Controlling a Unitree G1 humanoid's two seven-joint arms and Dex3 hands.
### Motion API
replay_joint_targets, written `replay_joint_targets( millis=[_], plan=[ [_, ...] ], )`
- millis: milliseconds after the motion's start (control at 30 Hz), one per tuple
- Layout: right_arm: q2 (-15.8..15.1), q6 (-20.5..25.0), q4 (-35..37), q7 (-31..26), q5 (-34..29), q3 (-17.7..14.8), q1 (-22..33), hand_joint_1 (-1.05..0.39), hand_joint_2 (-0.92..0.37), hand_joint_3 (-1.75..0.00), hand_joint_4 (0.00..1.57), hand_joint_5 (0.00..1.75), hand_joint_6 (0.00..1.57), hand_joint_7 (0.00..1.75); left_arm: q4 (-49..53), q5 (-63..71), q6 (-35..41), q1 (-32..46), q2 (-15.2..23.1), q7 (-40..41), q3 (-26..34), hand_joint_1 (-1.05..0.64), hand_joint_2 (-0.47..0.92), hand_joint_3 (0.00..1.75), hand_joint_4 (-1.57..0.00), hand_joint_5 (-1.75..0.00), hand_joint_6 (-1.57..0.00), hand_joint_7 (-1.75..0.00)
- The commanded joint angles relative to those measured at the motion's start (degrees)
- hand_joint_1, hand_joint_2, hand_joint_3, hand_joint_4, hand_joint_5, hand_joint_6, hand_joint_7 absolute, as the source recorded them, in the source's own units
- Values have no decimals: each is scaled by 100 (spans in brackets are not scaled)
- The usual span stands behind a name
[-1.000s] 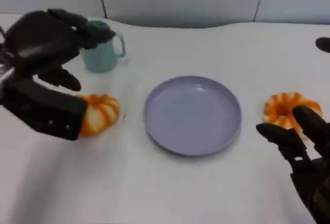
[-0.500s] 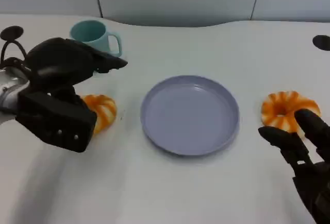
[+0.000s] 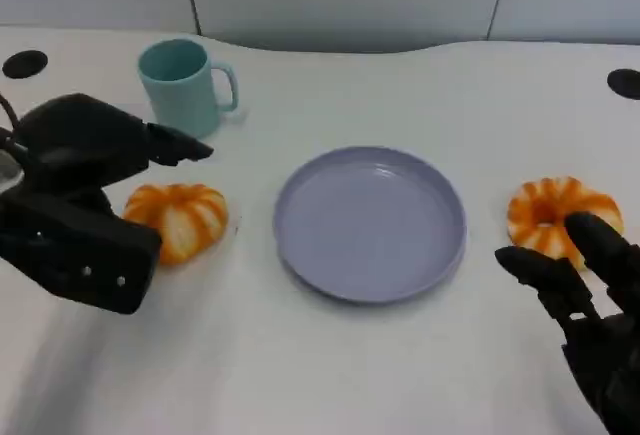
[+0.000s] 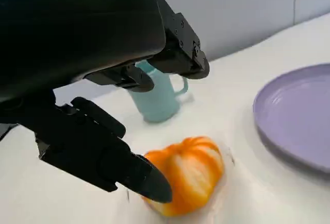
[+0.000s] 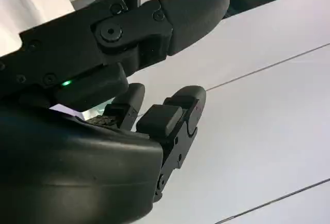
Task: Grasp the bread from the table and place it into the plate.
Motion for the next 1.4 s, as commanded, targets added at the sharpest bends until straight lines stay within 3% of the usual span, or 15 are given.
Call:
replay_joint_targets(
  millis=[33,333,500,700,967,1100,1267,1367,1400],
  plan=[
    [-80,45,-76,15,67,-64,12,-59,-92,-9,47,71,76,1,661,302,280,-54,-181,11,-366,-33,59,0,-50,-1,-43,0],
    [-77,22,-104,20,38,-57,57,-60,-92,-9,47,71,76,1,1596,415,249,-410,-570,547,-631,-27,58,0,-53,-1,-45,-1],
    [-48,25,-99,45,71,-42,38,-59,-92,-11,47,70,75,0,2374,419,270,-715,-990,1016,-721,-22,56,0,-59,-3,-51,-2],
    [-32,-48,-75,83,54,-23,33,-60,-92,-10,48,67,75,0,3223,612,701,-1072,-1511,1562,-1006,-25,64,2,-60,-2,-53,-1],
    [-4,-72,-88,77,72,7,56,-60,-92,-11,50,64,75,0,3557,652,872,-1230,-1658,1813,-1275,-26,67,1,-63,-1,-55,-1],
    [22,-156,-239,51,51,1,194,-60,-92,-12,49,63,75,0,3828,1145,1501,-1291,-1769,2044,-1811,-21,72,2,-72,-4,-63,-3],
    [41,-147,-324,59,95,40,283,-60,-92,-12,49,62,74,0,3965,1238,1842,-1271,-1768,2048,-1991,-20,78,3,-73,-2,-65,-2],
    [45,-142,-364,55,91,61,320,-60,-92,-12,49,62,74,0,3963,1239,1856,-1231,-1704,2299,-2032,-19,82,2,-86,-5,-75,-4],
    [45,-147,-361,73,98,66,318,-60,-92,-12,49,61,74,0,3956,1241,1829,-1212,-1674,2477,-2044,-13,82,1,-101,-8,-91,-6]
  ],
)
